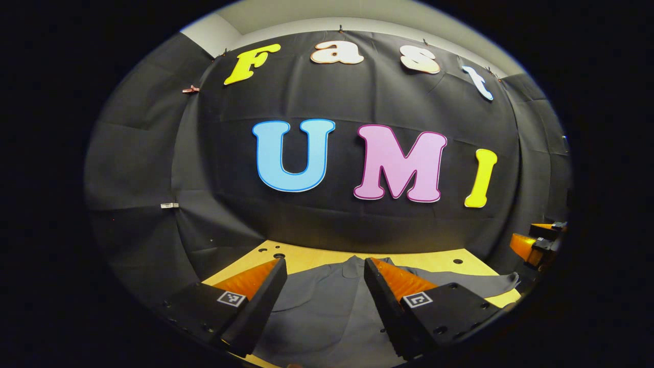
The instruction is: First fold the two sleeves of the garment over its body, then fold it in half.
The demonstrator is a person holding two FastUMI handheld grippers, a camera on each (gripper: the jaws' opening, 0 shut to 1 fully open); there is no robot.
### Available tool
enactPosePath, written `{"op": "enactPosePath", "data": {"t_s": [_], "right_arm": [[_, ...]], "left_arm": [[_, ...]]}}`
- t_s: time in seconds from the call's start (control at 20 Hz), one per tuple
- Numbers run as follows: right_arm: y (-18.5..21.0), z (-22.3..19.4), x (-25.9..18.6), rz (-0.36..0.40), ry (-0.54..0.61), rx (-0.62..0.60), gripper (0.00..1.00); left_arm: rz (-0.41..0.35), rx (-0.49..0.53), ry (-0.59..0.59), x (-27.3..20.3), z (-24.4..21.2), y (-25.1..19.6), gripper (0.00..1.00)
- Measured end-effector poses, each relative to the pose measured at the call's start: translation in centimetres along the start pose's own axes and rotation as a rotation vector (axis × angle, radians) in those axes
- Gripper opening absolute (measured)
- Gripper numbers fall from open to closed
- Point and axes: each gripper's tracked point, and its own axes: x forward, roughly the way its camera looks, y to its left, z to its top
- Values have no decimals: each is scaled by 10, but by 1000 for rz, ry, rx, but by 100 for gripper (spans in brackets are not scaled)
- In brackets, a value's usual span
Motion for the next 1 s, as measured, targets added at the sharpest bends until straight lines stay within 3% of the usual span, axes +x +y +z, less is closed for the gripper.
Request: {"op": "enactPosePath", "data": {"t_s": [0.35, 0.7, 1.0], "right_arm": [[-37, -28, 36, -65, 81, 7, 98], [-111, -71, 64, -217, 195, -47, 98], [-181, -122, 76, -350, 344, -7, 98]], "left_arm": [[-3, 81, -9, 2, 2, -10, 96], [-11, 86, 33, 12, -10, -19, 96], [13, 80, 71, 22, -17, -18, 96]]}}
